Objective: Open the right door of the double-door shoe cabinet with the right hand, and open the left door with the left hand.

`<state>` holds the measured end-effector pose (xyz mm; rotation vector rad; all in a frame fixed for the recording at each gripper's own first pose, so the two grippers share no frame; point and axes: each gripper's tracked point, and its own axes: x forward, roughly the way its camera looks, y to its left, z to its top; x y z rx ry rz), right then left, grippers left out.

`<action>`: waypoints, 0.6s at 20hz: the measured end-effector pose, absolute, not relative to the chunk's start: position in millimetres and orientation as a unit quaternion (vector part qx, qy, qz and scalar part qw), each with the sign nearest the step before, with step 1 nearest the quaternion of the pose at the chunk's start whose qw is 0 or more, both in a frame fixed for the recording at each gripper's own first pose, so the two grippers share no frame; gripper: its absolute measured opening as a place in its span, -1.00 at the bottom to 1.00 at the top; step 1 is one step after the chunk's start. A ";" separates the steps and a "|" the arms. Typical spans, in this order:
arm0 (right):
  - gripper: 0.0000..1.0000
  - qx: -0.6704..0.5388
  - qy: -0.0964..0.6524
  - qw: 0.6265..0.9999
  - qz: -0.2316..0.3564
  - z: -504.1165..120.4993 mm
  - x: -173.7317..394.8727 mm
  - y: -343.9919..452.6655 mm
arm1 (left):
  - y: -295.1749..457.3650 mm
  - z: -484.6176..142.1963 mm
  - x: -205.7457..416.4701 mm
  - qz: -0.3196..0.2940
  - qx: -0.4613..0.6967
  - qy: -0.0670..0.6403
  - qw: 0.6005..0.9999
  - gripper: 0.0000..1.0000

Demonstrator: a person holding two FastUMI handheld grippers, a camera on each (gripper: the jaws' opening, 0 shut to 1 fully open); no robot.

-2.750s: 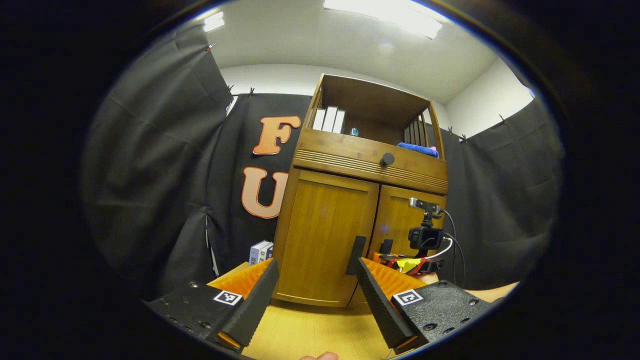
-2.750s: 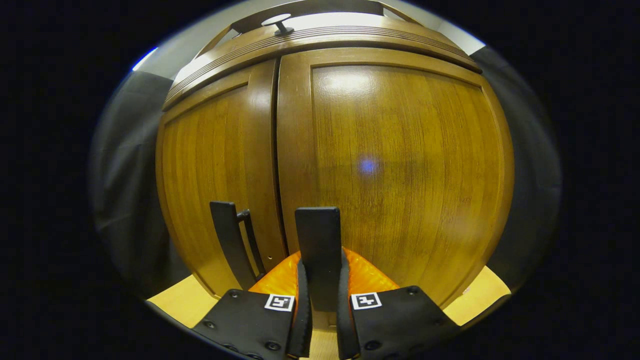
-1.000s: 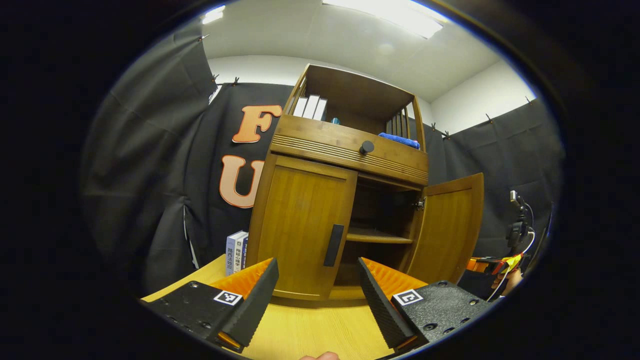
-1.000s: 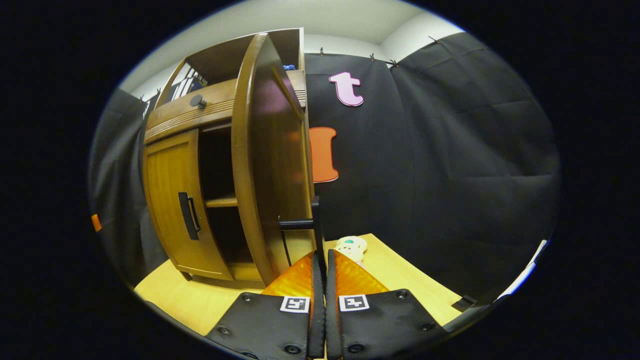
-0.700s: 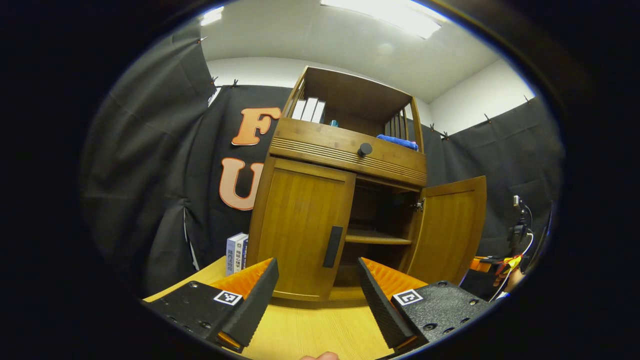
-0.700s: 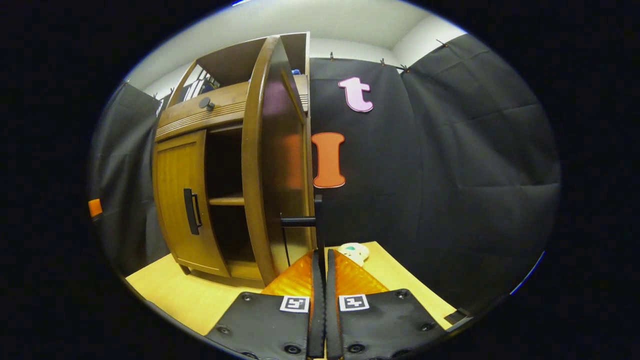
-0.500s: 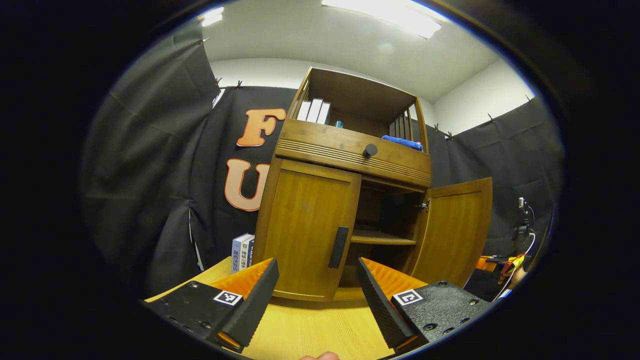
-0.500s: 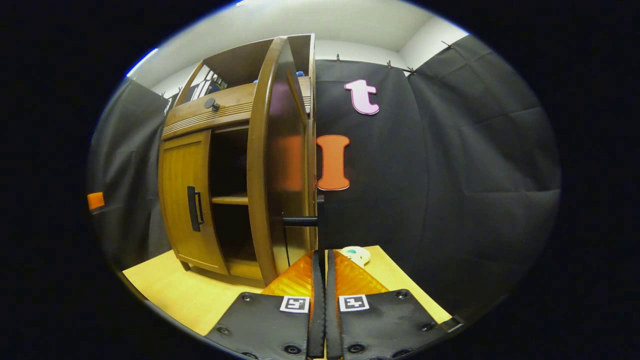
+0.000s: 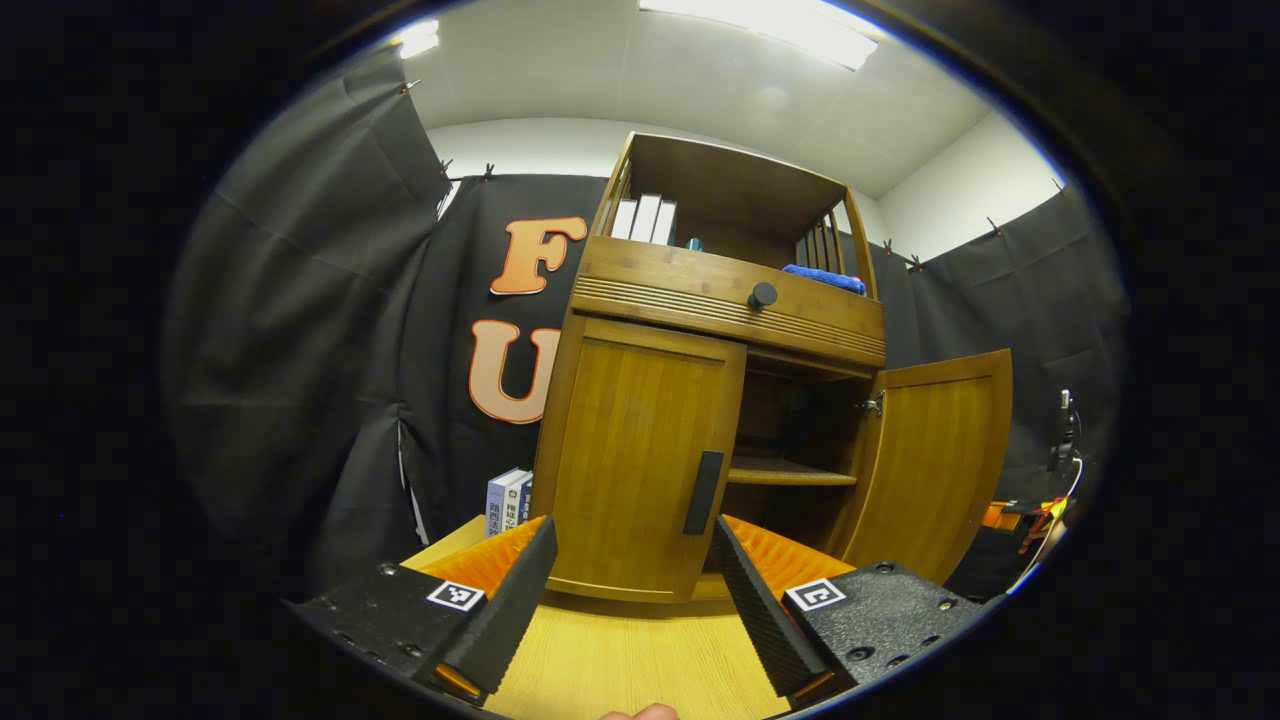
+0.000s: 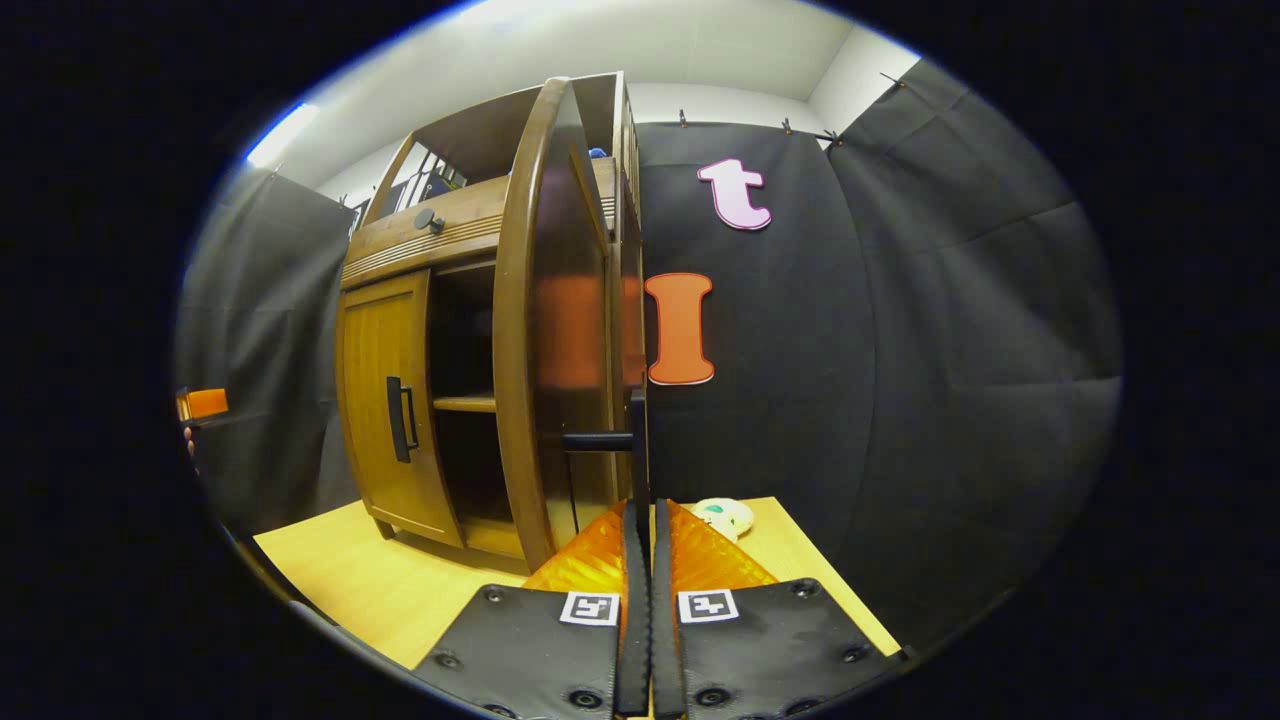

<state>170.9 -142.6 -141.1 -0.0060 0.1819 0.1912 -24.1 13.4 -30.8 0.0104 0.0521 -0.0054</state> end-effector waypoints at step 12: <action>-0.83 -0.014 0.136 0.989 0.063 -168.0 140.6 -166.5 | 47.9 -31.6 -32.2 0.054 0.024 0.028 0.998 0.89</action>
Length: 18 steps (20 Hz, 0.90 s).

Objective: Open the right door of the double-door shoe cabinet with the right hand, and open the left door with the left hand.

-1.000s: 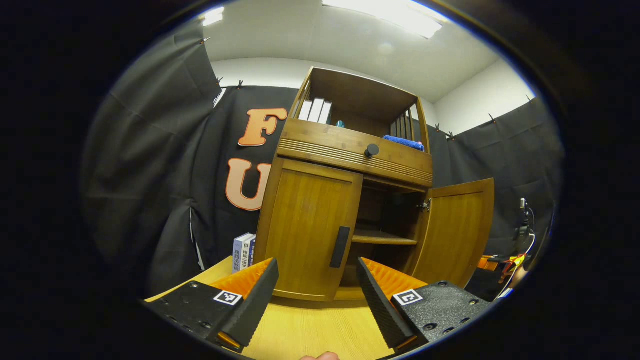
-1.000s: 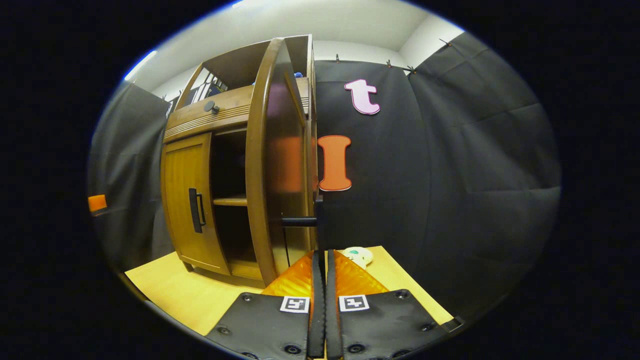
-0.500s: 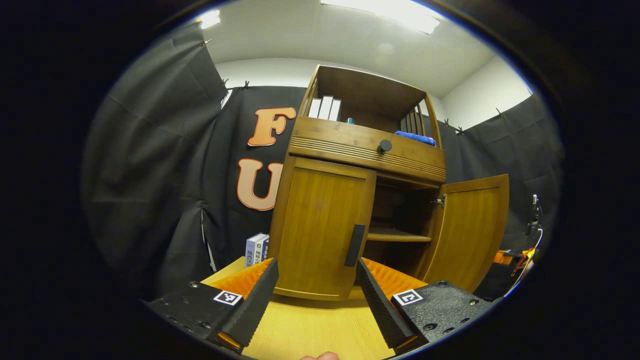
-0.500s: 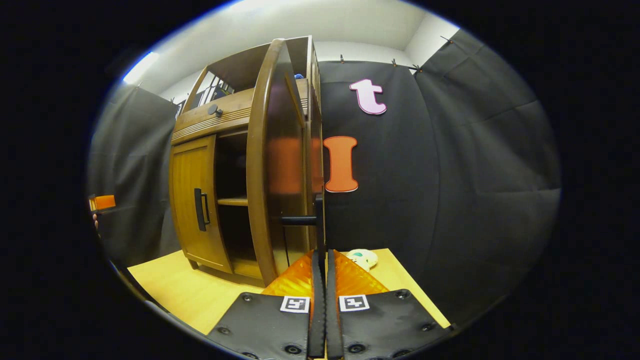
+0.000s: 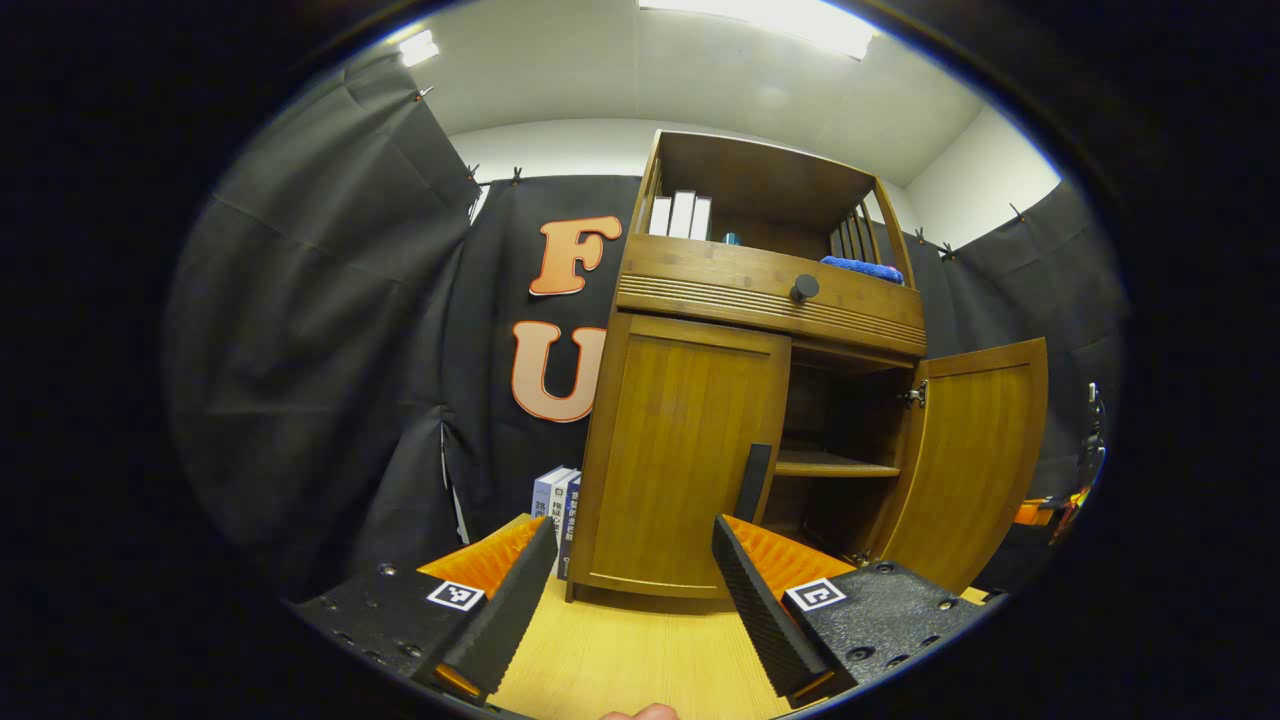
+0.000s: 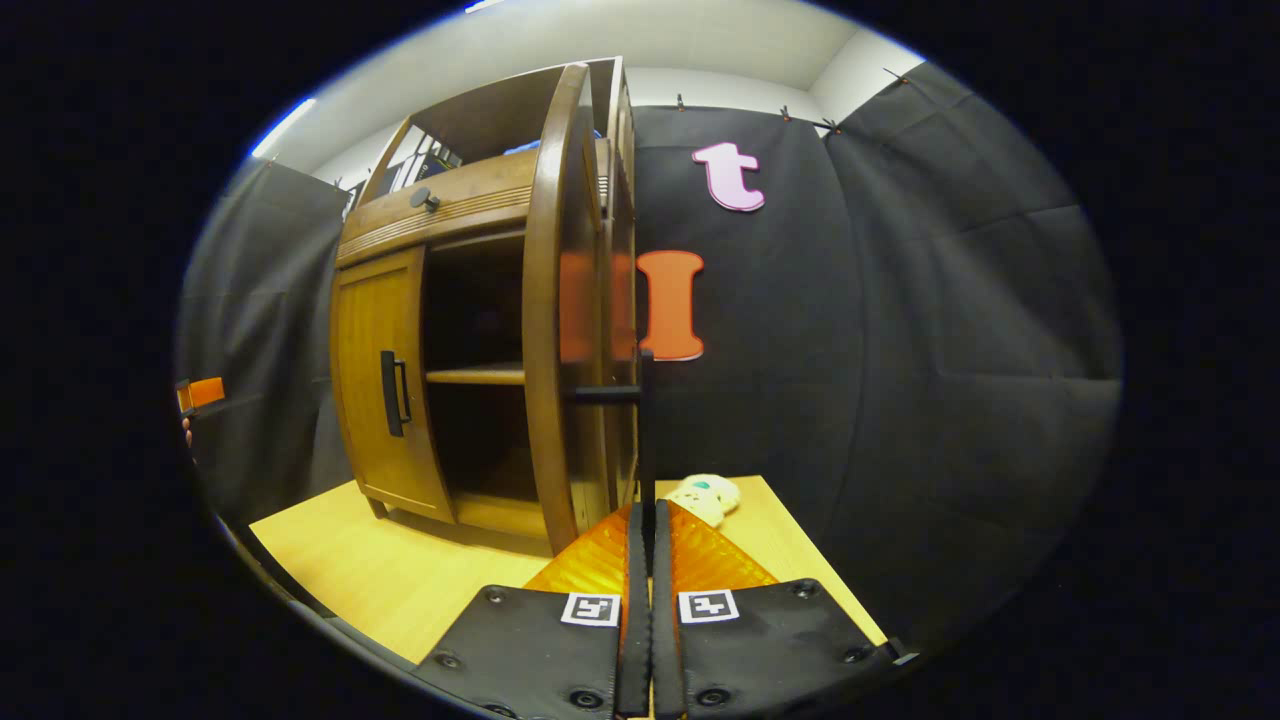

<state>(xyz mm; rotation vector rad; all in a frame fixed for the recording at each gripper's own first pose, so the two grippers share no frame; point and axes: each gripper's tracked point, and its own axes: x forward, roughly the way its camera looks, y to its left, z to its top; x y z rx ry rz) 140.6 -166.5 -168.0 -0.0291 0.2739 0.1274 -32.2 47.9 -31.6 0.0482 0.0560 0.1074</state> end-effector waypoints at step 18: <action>-0.84 0.005 0.069 0.998 -0.009 -79.8 16.6 -118.7 | 32.0 -52.2 -2.0 0.011 0.042 0.047 0.998 0.89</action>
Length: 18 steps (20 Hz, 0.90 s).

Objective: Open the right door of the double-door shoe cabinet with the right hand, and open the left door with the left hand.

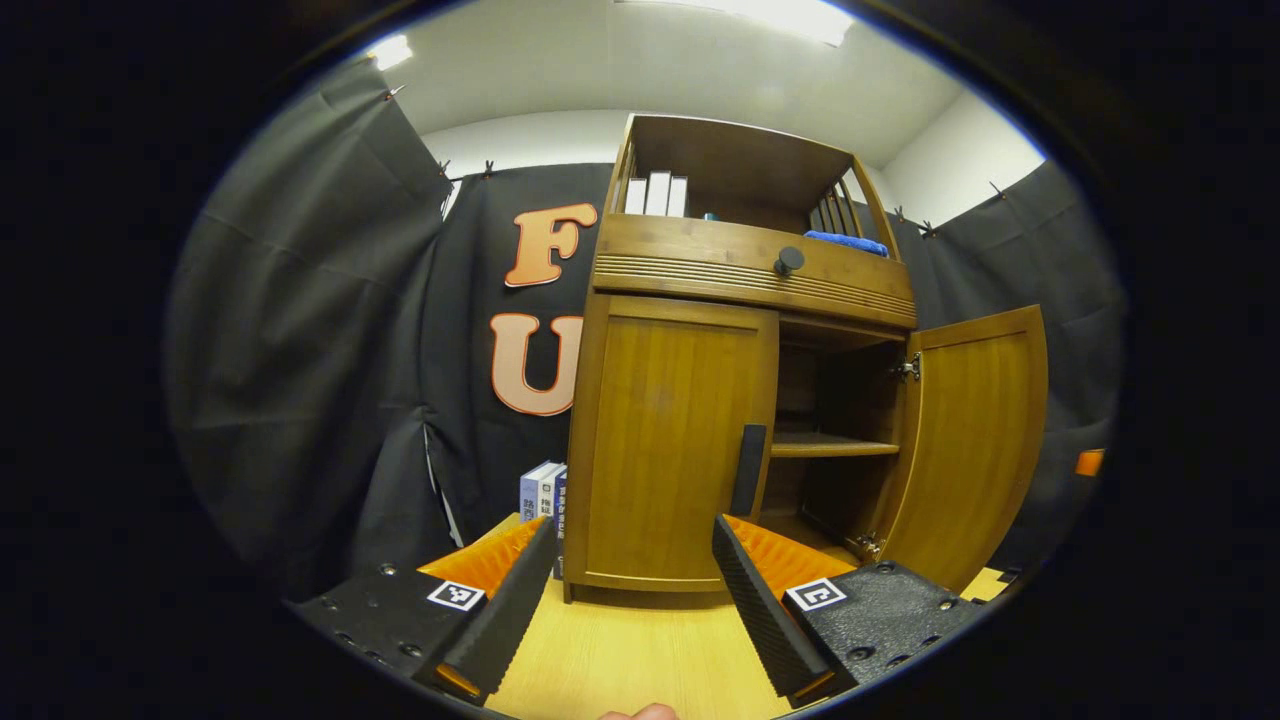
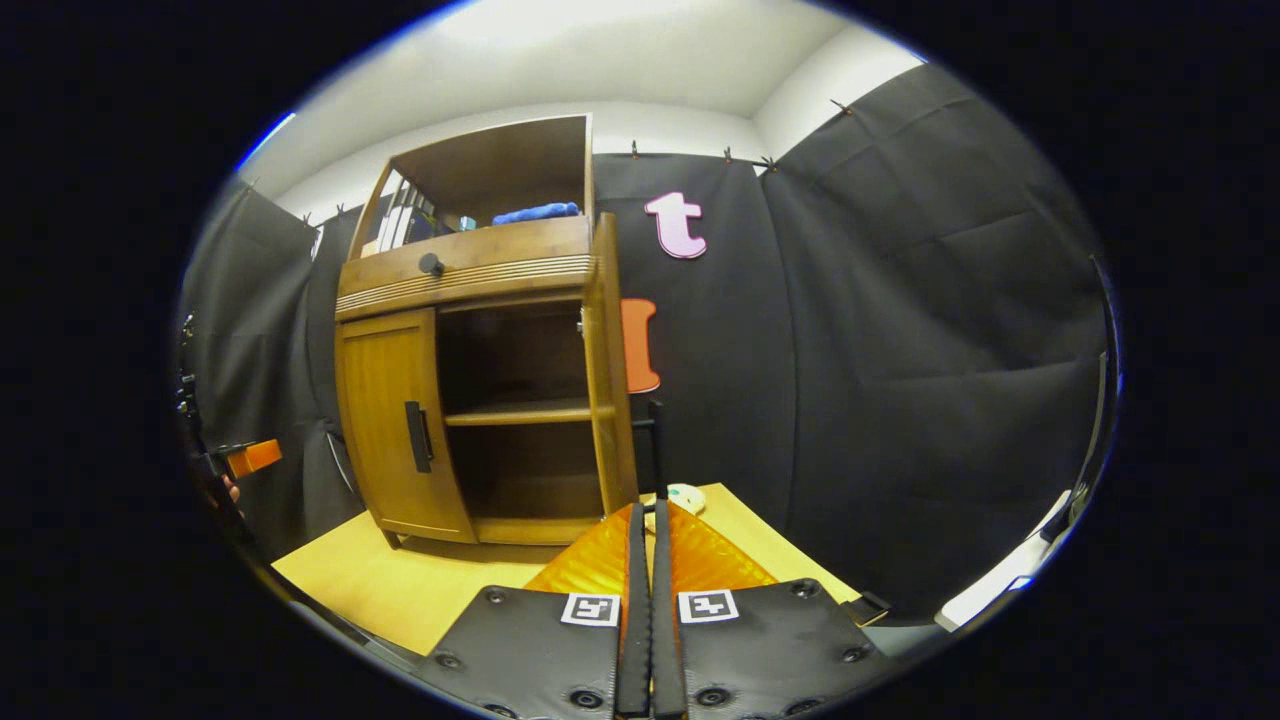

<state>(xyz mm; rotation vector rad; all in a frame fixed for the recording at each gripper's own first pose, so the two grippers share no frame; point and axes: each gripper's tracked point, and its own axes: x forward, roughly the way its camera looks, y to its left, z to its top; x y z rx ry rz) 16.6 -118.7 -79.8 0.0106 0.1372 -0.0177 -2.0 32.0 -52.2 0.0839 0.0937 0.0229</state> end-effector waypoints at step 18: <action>0.66 -0.007 0.058 0.998 0.035 -53.5 5.8 -15.3 | -32.9 -22.5 121.7 -0.059 0.035 0.016 0.998 0.89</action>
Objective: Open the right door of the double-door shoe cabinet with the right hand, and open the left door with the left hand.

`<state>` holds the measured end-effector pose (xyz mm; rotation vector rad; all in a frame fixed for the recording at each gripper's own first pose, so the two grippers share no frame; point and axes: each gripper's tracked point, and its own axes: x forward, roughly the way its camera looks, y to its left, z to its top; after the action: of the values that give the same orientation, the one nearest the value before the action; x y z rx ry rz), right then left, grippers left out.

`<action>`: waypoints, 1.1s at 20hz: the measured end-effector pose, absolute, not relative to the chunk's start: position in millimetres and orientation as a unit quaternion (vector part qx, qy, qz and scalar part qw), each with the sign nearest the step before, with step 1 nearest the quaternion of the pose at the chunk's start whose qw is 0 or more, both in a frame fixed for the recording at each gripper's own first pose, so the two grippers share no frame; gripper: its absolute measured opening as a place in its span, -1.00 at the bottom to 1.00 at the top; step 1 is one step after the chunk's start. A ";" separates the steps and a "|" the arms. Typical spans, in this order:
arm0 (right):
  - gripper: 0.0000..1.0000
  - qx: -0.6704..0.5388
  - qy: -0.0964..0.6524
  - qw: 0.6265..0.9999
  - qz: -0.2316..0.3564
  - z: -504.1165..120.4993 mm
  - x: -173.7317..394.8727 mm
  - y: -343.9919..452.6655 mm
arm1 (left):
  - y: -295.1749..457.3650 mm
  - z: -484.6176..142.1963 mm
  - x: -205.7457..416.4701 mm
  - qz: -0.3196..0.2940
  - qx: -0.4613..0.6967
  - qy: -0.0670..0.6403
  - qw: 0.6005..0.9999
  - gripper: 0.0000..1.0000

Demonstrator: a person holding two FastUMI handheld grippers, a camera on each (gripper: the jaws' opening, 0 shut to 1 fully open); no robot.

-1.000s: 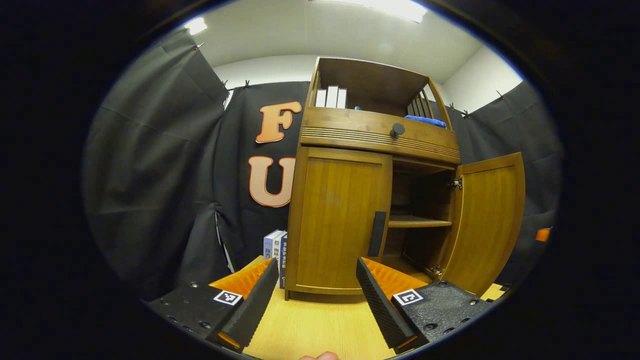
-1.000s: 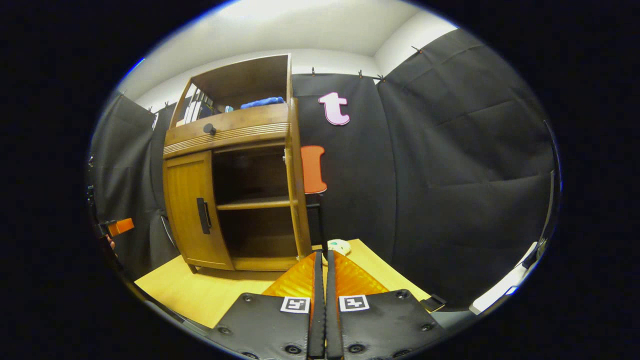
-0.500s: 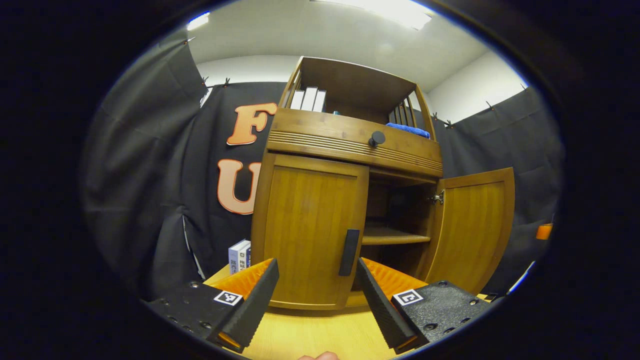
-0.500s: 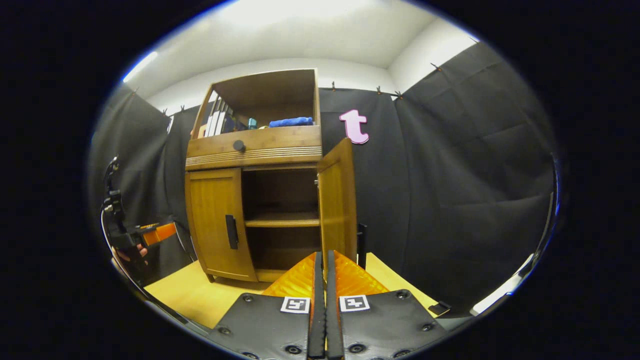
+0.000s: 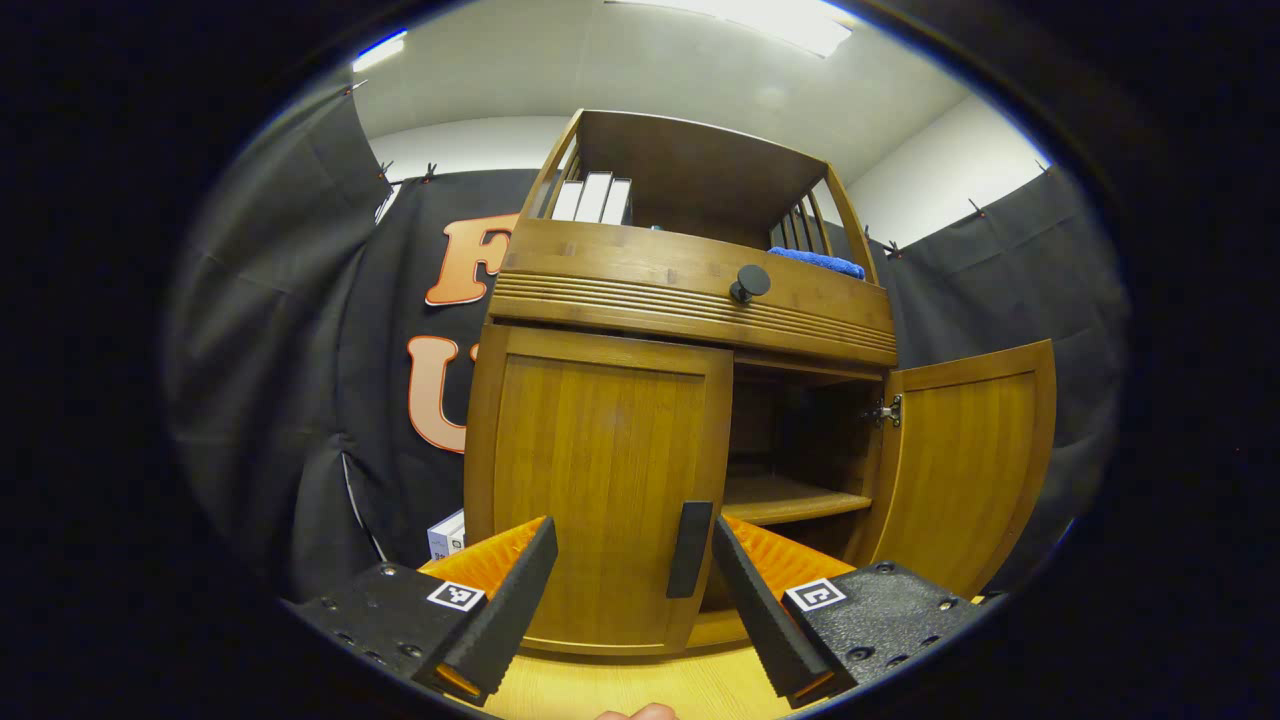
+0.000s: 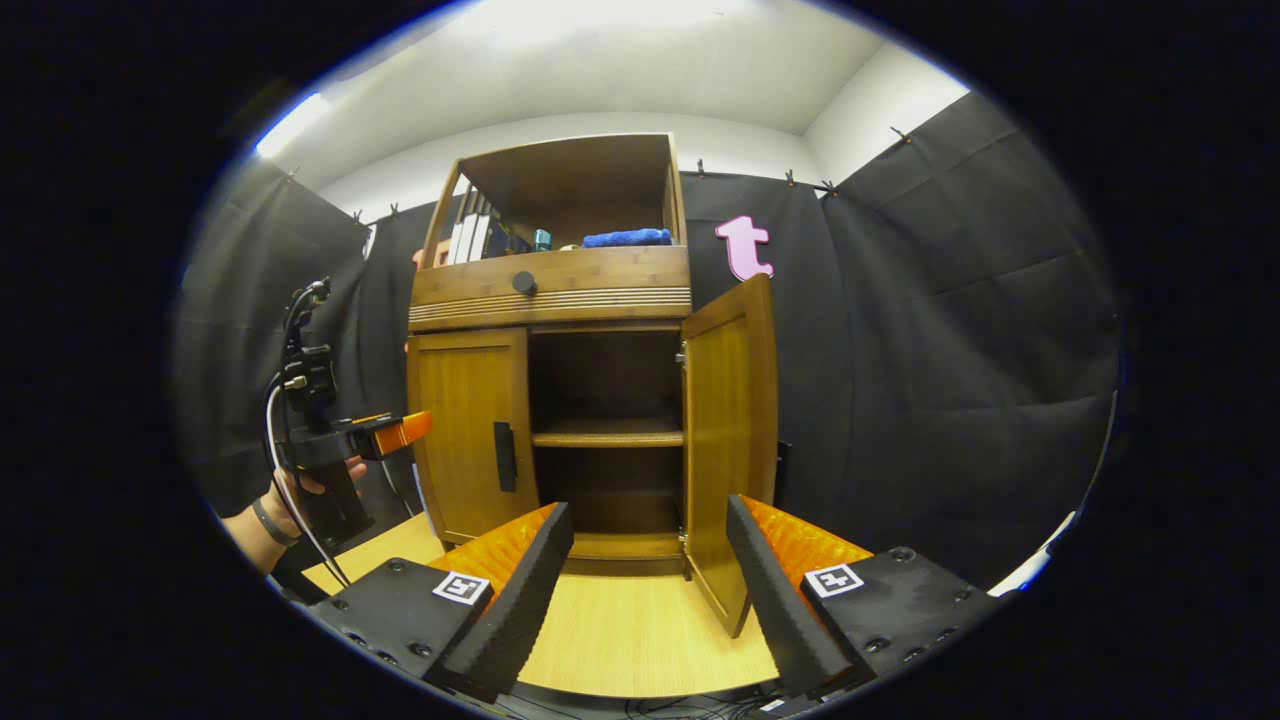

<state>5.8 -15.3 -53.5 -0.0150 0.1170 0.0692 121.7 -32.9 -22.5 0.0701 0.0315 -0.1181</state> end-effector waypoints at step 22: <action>1.00 0.003 0.085 0.996 0.006 -70.2 25.4 -47.4 | -67.0 -144.2 263.2 -0.036 0.093 0.072 0.992 0.83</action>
<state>25.4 -47.4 -70.2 0.0066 0.1699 0.0129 263.2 -67.0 -144.2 0.1855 0.1450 -0.0728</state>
